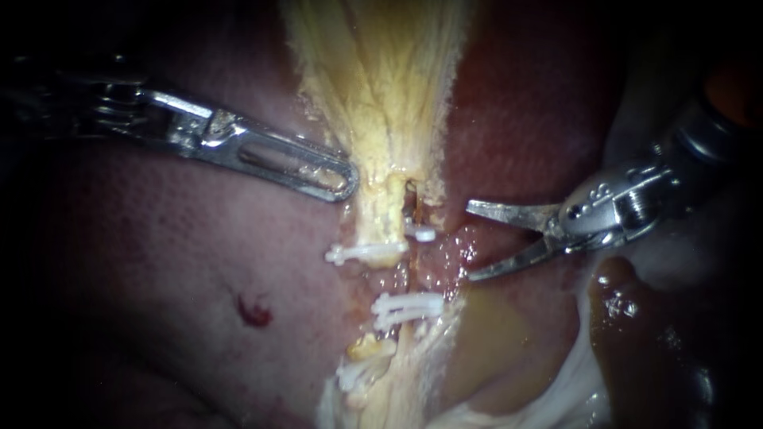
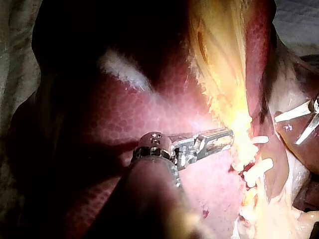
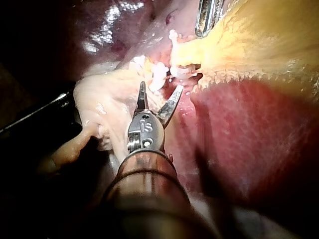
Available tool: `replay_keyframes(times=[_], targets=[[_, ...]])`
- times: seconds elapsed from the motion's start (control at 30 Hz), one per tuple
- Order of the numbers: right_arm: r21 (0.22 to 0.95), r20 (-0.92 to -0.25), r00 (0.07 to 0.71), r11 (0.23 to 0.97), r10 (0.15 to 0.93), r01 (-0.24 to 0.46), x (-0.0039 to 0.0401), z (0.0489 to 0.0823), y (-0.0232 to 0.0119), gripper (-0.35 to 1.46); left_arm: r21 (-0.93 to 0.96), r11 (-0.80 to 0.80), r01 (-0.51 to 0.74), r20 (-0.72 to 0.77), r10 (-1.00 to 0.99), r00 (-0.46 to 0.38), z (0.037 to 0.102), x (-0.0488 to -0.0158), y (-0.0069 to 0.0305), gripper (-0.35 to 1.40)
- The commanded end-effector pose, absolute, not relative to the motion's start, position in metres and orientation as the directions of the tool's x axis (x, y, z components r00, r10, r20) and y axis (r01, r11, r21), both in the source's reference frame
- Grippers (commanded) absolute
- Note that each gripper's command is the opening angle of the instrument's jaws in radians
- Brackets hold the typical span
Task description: Go to the cutting position right tube
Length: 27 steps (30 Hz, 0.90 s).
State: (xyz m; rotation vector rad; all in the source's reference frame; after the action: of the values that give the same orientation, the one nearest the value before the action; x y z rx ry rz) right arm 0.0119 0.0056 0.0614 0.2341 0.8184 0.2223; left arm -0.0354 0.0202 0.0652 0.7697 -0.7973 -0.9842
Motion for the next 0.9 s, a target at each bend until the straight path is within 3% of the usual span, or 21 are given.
replay_keyframes(times=[0.03, 0.23, 0.53, 0.9], targets=[[0.29, -0.693, 0.663, 0.951, 0.285, -0.105, 0.0119, 0.0614, 0.0056, 1.44, 0.843, 0.352, 0.406, 0.221, -0.916, 0.335, 0.065, -0.0353, 0.0203, -0.35], [0.29, -0.692, 0.663, 0.951, 0.285, -0.105, 0.0119, 0.0615, 0.0056, 1.44, 0.849, 0.349, 0.397, 0.217, -0.915, 0.341, 0.0637, -0.0337, 0.0206, -0.35], [0.294, -0.693, 0.662, 0.95, 0.285, -0.101, 0.0119, 0.0615, 0.0056, 1.44, 0.836, 0.344, 0.428, 0.224, -0.926, 0.305, 0.0597, -0.0289, 0.0226, -0.35], [0.339, -0.702, 0.649, 0.939, 0.294, -0.059, 0.0124, 0.0622, 0.0049, 1.44, 0.834, 0.338, 0.437, 0.226, -0.93, 0.289, 0.0591, -0.0282, 0.0234, -0.35]])
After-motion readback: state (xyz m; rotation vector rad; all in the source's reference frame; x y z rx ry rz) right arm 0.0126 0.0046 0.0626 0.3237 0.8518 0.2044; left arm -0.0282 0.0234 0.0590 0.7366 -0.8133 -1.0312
